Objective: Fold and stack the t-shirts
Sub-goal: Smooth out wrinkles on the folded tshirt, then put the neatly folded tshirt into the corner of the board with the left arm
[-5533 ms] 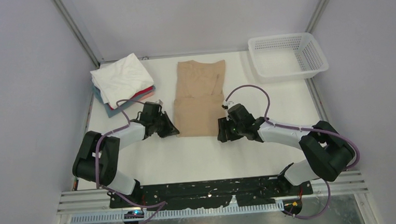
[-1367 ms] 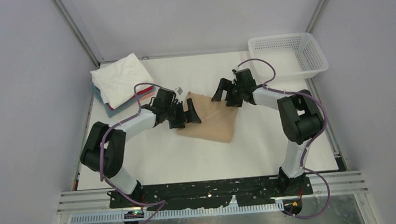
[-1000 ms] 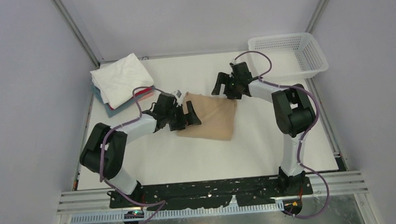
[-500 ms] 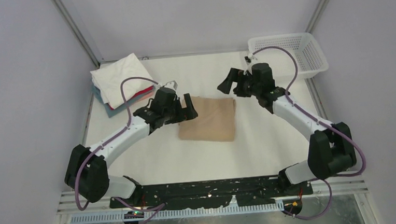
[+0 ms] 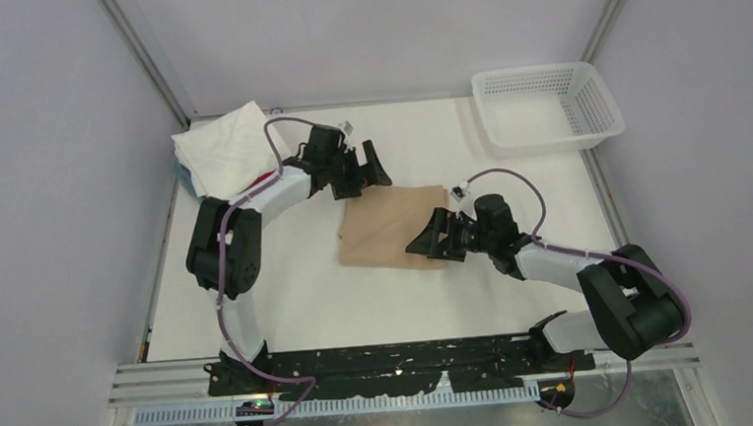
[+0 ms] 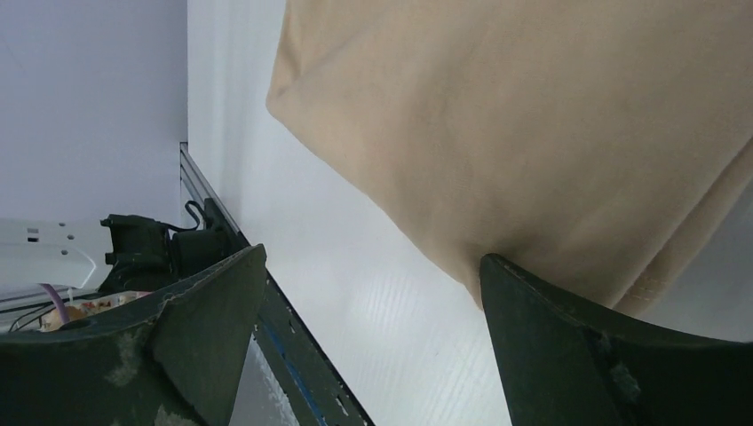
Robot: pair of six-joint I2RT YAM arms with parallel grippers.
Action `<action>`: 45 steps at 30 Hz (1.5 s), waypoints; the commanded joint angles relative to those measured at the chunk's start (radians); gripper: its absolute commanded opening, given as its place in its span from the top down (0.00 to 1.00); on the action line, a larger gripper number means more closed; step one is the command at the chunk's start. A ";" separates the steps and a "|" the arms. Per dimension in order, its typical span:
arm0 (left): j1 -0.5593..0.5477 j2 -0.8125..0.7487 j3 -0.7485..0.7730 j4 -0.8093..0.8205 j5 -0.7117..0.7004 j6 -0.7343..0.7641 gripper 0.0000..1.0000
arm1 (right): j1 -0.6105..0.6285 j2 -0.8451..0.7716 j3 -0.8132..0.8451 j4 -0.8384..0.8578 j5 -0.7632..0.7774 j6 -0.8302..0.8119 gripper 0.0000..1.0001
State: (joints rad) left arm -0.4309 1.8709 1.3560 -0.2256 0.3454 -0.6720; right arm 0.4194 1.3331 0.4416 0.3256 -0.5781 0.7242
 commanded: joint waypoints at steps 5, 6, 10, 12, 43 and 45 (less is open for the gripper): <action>0.059 0.179 0.087 -0.055 0.007 -0.033 0.00 | 0.000 0.037 -0.019 -0.031 0.066 -0.081 0.05; 0.069 0.190 0.083 -0.049 0.005 -0.041 0.00 | -0.001 0.031 -0.016 -0.055 0.080 -0.106 0.05; 0.090 0.216 0.088 -0.030 0.024 -0.052 0.01 | -0.006 0.022 -0.012 -0.137 0.125 -0.150 0.05; 0.090 0.215 0.103 -0.021 0.047 -0.045 0.00 | -0.011 0.024 -0.003 -0.137 0.124 -0.157 0.05; -0.008 0.012 -0.131 -0.201 -0.153 0.011 0.18 | -0.060 -0.469 -0.090 -0.210 0.502 -0.255 0.05; -0.036 0.033 -0.130 -0.201 -0.156 -0.008 0.22 | -0.064 -0.457 -0.094 -0.203 0.506 -0.254 0.05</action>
State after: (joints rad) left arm -0.4038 1.8736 1.2247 -0.4255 0.2142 -0.6510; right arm 0.3653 0.8593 0.3630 0.0750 -0.1085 0.4870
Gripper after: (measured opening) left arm 0.816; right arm 0.952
